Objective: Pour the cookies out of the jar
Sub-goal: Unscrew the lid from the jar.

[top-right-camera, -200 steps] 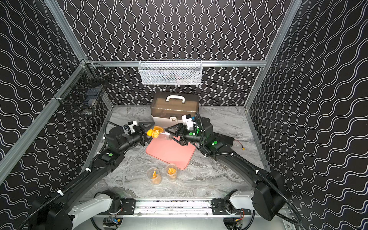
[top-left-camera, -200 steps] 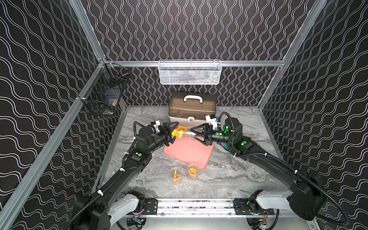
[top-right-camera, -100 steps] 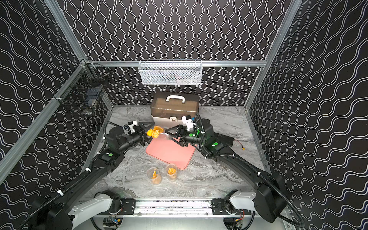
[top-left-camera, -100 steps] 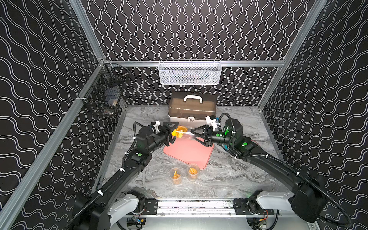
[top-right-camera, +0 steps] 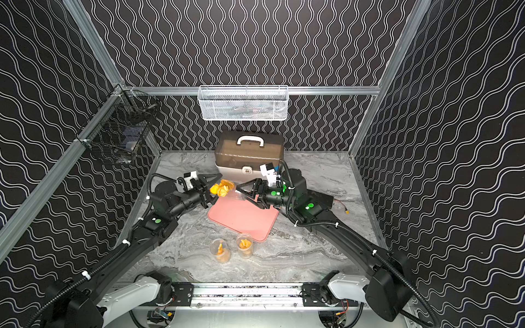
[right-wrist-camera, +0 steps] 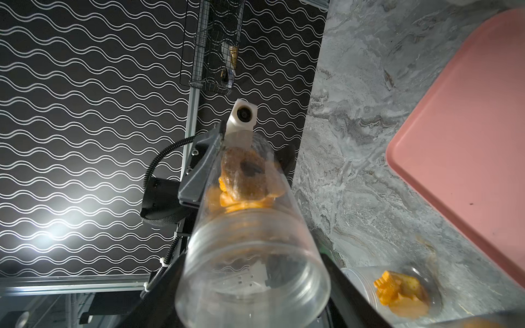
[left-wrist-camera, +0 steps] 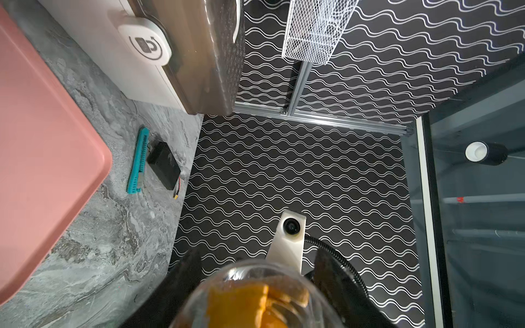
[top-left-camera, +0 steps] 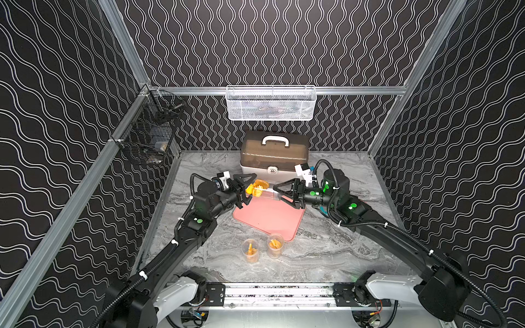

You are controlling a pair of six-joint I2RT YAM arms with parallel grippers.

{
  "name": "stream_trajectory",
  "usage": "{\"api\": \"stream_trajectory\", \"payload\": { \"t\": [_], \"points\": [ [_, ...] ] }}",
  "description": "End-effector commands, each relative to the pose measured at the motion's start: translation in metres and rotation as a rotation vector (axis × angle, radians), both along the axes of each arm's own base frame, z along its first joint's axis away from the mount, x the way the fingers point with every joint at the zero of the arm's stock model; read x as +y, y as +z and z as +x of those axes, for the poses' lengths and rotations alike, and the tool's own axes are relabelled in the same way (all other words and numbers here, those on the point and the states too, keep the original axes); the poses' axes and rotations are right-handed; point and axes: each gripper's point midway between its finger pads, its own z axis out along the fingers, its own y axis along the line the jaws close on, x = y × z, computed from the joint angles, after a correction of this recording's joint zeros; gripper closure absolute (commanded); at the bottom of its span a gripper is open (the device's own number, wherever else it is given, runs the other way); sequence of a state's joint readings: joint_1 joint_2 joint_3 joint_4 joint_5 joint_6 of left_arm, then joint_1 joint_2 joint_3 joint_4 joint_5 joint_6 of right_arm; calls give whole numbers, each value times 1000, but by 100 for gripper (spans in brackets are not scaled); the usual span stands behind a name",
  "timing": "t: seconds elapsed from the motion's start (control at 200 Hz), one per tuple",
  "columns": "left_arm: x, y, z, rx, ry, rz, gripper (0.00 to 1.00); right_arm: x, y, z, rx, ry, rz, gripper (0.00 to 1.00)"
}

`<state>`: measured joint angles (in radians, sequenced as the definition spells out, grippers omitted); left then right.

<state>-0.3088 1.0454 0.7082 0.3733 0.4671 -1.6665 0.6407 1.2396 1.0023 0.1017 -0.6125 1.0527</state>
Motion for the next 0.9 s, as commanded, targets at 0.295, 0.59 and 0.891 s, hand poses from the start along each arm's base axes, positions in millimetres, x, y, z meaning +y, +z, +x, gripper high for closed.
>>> {"api": "stream_trajectory", "payload": {
  "t": [0.295,0.59,0.891],
  "points": [
    [7,-1,9,5,41,-18,49,-23,3,1,-457,4,-254,42],
    [5,-2,11,6,35,-21,49,-30,4,5,-673,-25,-316,45],
    [4,-8,12,21,25,-31,49,-21,1,-6,-997,67,-378,45]
  ]
}}
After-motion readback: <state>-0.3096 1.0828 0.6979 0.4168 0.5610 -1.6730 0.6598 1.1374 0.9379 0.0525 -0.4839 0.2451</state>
